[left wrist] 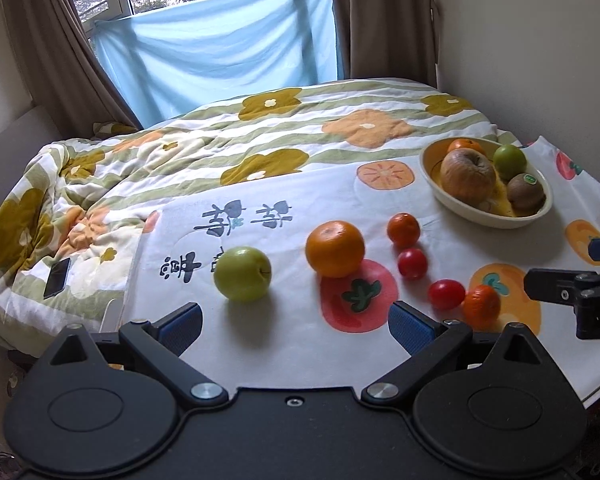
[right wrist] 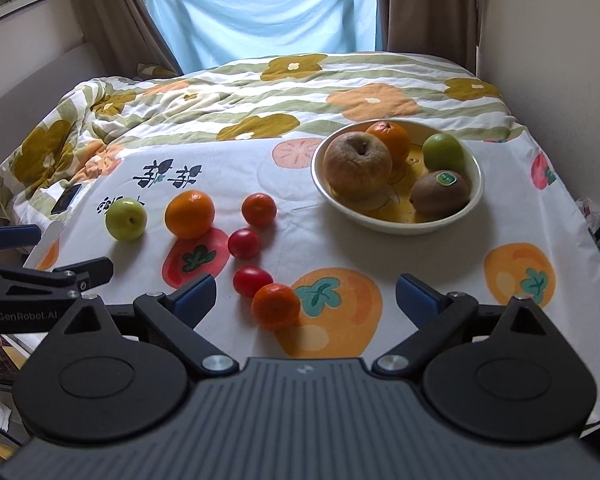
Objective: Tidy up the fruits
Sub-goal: 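Withdraw both grippers from the bowl toward the remaining fruits, then close the left gripper on the green apple while the right gripper approaches a mandarin, then close the right gripper on the small mandarin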
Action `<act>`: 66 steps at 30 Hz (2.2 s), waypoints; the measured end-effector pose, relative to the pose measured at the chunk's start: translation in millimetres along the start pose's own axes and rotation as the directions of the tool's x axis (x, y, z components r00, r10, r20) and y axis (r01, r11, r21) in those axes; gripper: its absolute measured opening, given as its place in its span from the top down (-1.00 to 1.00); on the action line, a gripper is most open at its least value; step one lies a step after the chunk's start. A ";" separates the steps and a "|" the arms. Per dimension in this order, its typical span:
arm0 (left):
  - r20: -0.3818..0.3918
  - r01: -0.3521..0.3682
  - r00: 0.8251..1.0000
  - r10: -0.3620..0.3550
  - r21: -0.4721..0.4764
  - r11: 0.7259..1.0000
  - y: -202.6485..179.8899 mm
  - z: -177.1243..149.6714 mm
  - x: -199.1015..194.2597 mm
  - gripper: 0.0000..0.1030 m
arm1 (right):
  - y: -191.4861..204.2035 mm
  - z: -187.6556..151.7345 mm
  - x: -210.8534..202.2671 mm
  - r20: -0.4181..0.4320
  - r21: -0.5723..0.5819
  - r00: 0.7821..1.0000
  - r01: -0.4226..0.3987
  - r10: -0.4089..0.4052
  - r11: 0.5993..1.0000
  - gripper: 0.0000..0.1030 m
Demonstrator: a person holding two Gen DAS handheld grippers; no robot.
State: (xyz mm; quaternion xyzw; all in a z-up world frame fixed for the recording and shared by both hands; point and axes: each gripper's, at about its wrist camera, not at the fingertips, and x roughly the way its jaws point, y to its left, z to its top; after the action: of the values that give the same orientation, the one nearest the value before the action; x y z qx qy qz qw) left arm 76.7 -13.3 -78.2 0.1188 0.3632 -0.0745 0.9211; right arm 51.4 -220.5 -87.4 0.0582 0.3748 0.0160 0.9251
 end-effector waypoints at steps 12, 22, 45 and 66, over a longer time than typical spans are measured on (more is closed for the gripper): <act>0.007 0.017 1.000 -0.017 0.003 1.000 45.0 -0.6 60.9 -0.86 | 32.1 -30.0 41.8 -0.025 0.049 0.995 0.094 -0.093 0.994 -0.88; -0.013 0.065 0.998 -0.065 -0.016 0.998 64.0 7.2 99.7 -0.68 | 41.5 -35.6 58.5 -0.040 0.046 0.990 0.135 -0.133 0.990 -0.73; -0.031 0.133 0.991 -0.132 0.029 0.991 62.5 7.4 116.2 -0.17 | 47.5 -29.8 79.9 -0.076 0.054 0.985 0.160 -0.156 0.986 -0.39; -0.029 0.114 0.993 -0.113 0.042 0.993 53.4 -7.1 95.8 -0.16 | 40.3 -28.0 80.4 -0.066 0.042 0.988 0.140 -0.137 0.989 -0.04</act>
State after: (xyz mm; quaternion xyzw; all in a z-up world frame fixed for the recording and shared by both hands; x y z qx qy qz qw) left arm 153.5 35.1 -140.2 0.1191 0.3799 -0.1332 0.9076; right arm 90.2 -171.9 -158.2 0.0528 0.4072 -0.0552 0.9101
